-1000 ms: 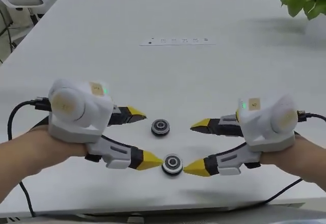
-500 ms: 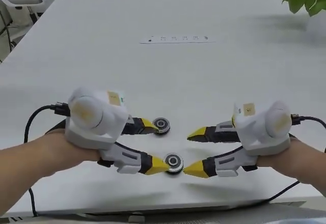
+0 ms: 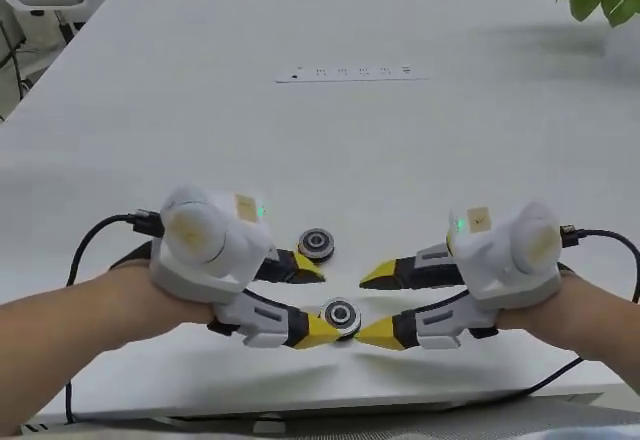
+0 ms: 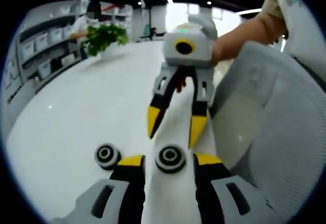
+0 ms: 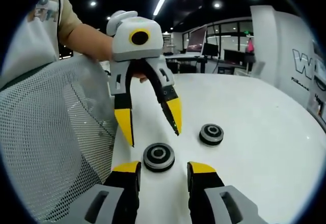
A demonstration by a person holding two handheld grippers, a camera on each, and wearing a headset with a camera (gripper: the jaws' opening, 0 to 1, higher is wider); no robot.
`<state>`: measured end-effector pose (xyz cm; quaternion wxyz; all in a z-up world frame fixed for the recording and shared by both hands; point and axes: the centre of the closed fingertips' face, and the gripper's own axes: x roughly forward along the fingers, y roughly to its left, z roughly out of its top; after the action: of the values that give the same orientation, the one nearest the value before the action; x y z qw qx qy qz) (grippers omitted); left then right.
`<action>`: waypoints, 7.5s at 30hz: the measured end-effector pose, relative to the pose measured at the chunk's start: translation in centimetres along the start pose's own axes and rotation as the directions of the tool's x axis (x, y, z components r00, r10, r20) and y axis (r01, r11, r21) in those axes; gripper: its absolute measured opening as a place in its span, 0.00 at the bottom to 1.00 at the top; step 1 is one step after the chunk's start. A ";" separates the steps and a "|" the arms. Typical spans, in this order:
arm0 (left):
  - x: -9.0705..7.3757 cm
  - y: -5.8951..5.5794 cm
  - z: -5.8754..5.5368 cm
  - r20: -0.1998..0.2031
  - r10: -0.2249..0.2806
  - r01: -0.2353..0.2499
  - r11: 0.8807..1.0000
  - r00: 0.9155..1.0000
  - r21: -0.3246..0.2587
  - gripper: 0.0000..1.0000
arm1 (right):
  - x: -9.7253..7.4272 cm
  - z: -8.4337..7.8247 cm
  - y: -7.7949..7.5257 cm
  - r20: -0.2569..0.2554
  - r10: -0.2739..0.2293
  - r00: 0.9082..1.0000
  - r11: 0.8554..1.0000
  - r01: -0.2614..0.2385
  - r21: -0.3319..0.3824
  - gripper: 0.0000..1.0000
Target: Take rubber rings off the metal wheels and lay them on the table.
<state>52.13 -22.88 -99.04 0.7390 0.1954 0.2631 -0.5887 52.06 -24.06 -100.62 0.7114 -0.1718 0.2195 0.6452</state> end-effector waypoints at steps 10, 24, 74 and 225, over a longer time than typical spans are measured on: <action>1.0 -0.3 -0.2 -0.013 -0.012 0.012 1.000 1.000 0.013 0.25 | 0.1 -0.1 0.0 -0.002 0.003 1.000 1.000 -0.003 -0.001 0.34; 1.4 -0.3 -0.6 -0.024 0.008 -0.006 0.998 1.000 0.059 0.16 | 0.3 -0.1 0.1 -0.003 0.009 1.000 1.000 -0.009 -0.003 0.33; 1.5 0.1 -0.5 0.002 0.053 -0.053 0.997 0.999 0.059 0.13 | 0.7 -1.0 0.6 0.002 0.002 1.000 0.998 -0.002 0.068 0.14; 1.5 -0.2 -0.5 -0.009 0.081 -0.081 0.997 0.997 0.015 0.13 | -0.7 1.4 0.7 0.183 0.008 0.983 0.873 -0.096 0.479 0.00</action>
<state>52.14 -23.76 -100.34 0.7593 0.2142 0.2544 -0.5593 51.44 -23.83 -99.01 0.7304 0.0754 0.3156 0.6011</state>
